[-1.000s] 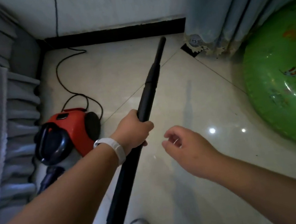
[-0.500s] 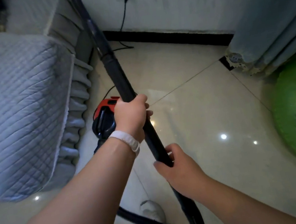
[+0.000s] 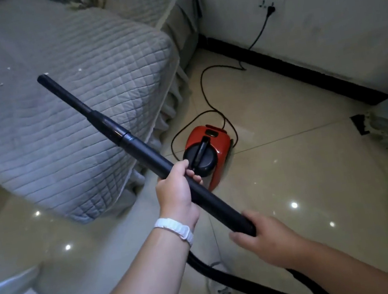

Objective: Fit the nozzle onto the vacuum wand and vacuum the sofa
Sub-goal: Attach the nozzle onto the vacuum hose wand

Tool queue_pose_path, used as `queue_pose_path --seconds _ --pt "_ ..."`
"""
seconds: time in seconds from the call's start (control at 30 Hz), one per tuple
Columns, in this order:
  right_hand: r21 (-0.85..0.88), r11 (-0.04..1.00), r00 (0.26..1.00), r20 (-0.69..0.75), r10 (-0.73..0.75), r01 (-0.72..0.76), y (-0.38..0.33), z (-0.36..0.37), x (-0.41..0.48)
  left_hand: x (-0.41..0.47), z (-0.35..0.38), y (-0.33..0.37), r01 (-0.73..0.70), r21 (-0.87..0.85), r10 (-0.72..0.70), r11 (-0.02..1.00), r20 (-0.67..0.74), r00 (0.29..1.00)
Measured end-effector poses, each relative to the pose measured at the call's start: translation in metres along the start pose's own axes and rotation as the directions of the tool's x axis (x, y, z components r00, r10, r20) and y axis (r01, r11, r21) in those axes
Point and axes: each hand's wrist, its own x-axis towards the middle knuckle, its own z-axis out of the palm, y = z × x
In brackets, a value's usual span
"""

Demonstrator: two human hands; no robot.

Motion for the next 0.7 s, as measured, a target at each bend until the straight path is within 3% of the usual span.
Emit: queue_pose_path --seconds 0.23,0.4,0.53,0.7 --pt "-0.299 0.951 0.995 0.084 -0.059 0.082 -0.069 -0.023 0.051 0.037 -0.034 0.042 0.060 -0.210 -0.075 0.976 -0.069 0.995" --pt "-0.465 0.879 0.993 0.101 -0.066 0.105 -0.100 -0.050 0.069 0.042 -0.020 0.041 -0.098 -0.136 0.069 0.986 -0.200 0.977" --pt "-0.480 0.862 0.986 0.116 -0.121 0.162 -0.113 -0.064 0.085 0.044 0.017 0.051 -0.264 -0.010 0.245 0.965 -0.333 0.910" --pt "-0.417 0.887 0.977 0.149 -0.150 0.200 -0.113 -0.087 0.121 0.072 0.067 0.053 -0.250 -0.039 0.212 0.968 -0.411 0.886"
